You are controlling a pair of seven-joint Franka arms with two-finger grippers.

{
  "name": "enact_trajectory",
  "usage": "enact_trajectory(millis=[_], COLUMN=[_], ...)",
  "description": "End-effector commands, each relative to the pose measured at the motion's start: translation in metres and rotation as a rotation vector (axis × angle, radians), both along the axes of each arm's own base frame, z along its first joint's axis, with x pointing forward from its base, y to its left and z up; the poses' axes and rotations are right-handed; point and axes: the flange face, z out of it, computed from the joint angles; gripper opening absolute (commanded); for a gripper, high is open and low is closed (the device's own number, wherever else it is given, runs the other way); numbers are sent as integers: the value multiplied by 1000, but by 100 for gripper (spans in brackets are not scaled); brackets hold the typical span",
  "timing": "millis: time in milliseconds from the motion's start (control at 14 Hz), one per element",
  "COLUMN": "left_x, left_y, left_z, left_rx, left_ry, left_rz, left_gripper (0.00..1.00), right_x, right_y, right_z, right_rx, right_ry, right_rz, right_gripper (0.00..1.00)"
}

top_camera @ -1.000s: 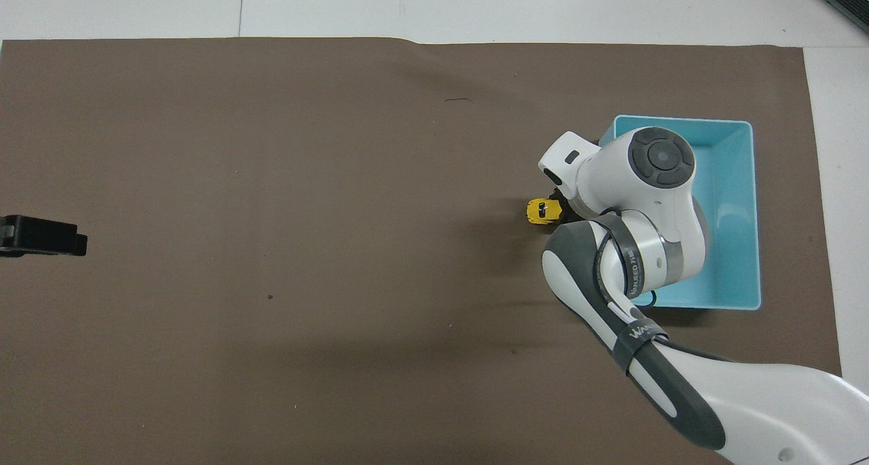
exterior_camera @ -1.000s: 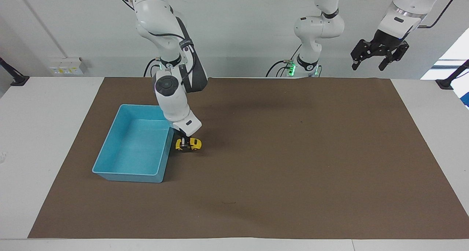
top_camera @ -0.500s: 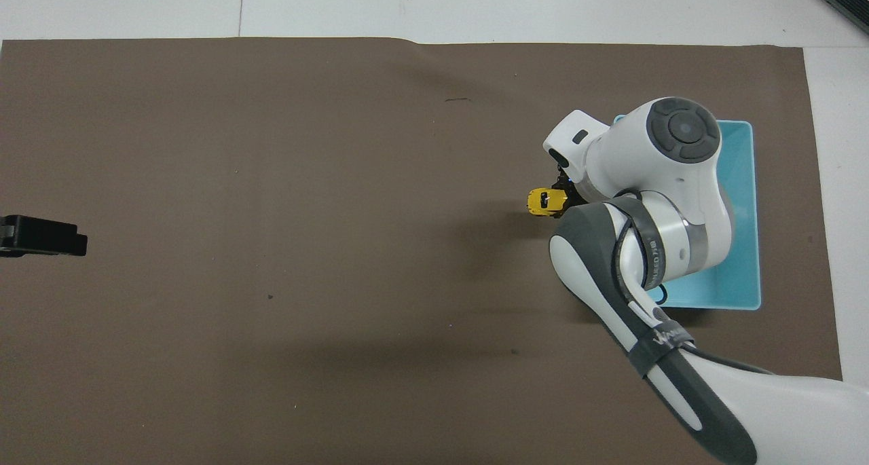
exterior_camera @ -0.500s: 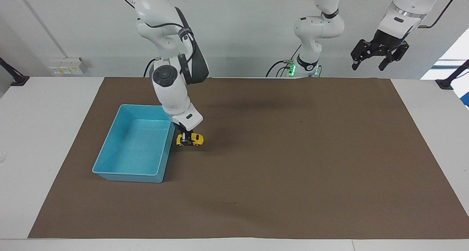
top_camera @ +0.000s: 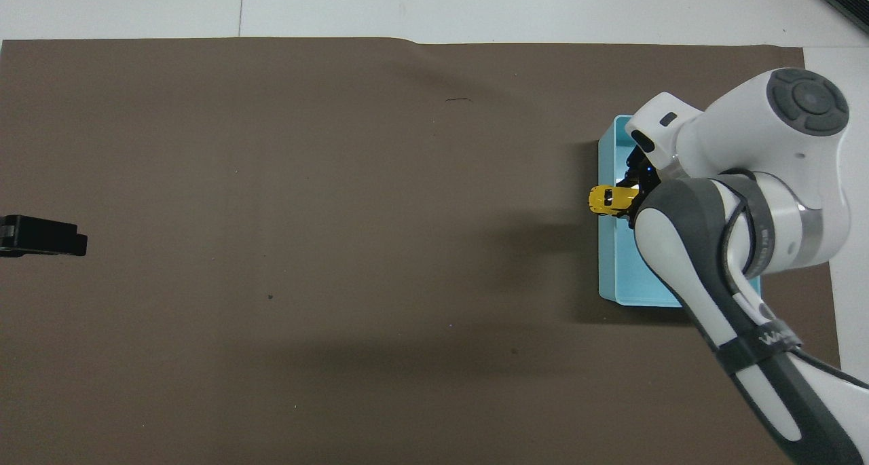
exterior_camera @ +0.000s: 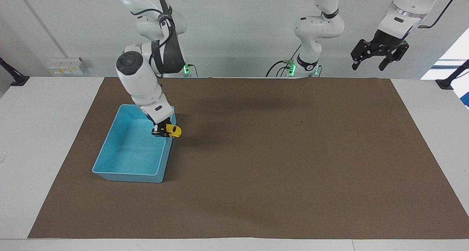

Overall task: Wind up and store yellow beetle car
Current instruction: 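Lift the car with the right gripper into the blue bin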

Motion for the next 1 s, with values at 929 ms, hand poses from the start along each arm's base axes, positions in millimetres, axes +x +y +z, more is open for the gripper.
enact_trajectory(millis=[929], left_x=[-1], left_y=[3], left_z=[4], left_rx=[10], left_ry=[1], left_rz=[2], left_gripper=[100], right_x=[-56], right_y=[-101], right_z=[-61], right_rx=[-59], right_ry=[-43], right_rz=[98], right_gripper=[9])
